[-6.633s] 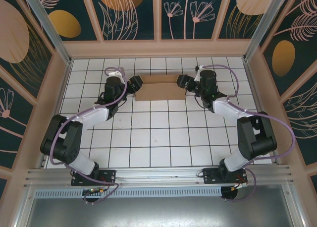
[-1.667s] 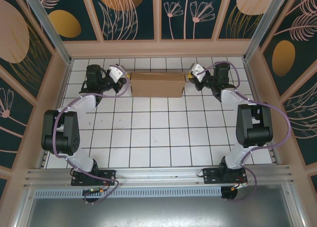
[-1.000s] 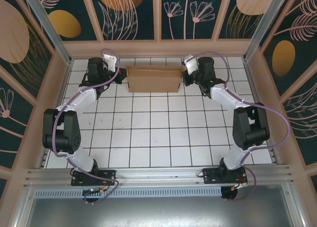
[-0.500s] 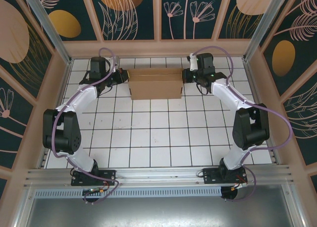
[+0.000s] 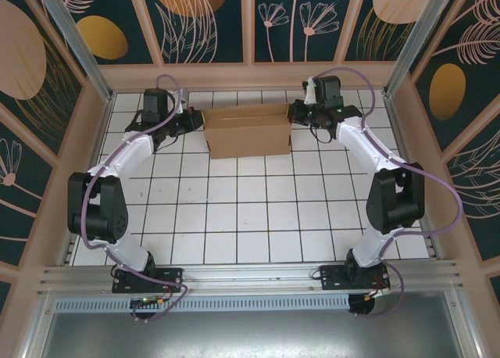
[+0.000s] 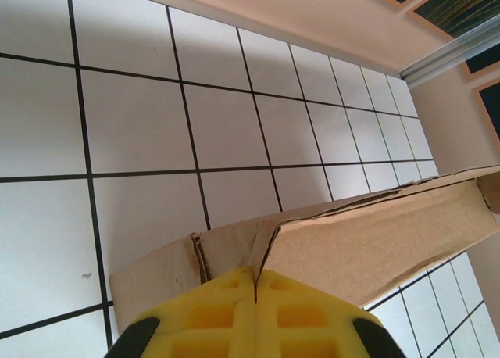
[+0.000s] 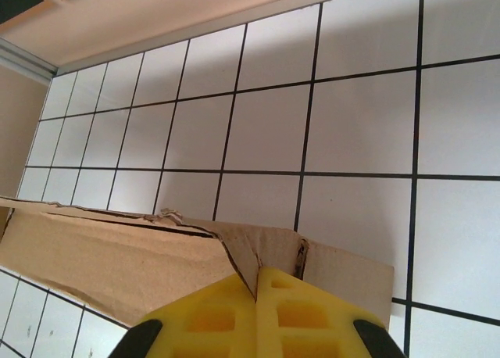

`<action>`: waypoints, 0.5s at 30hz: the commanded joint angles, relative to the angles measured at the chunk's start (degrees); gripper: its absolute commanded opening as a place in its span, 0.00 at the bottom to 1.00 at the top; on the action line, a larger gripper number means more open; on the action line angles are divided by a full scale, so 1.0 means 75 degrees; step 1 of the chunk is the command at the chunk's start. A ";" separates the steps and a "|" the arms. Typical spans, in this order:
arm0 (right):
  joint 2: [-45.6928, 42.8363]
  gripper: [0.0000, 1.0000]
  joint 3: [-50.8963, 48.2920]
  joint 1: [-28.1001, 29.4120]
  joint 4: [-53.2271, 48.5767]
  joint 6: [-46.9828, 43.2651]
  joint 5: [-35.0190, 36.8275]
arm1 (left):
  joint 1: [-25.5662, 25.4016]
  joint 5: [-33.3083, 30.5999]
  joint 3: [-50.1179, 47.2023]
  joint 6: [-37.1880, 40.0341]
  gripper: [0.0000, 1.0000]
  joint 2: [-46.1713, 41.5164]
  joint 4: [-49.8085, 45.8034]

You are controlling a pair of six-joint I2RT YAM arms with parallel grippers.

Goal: Fold the paper box

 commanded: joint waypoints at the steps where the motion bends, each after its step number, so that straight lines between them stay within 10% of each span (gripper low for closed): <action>1: 0.0122 0.00 0.0219 0.0022 -0.0130 0.0277 -0.0426 | -0.0090 0.0299 0.0301 -0.0085 0.00 -0.0025 -0.0243; 15: -0.0116 0.00 -0.0831 0.0153 0.0091 -0.0807 0.0561 | -0.0090 0.0250 0.0208 0.0053 0.00 -0.0074 -0.0364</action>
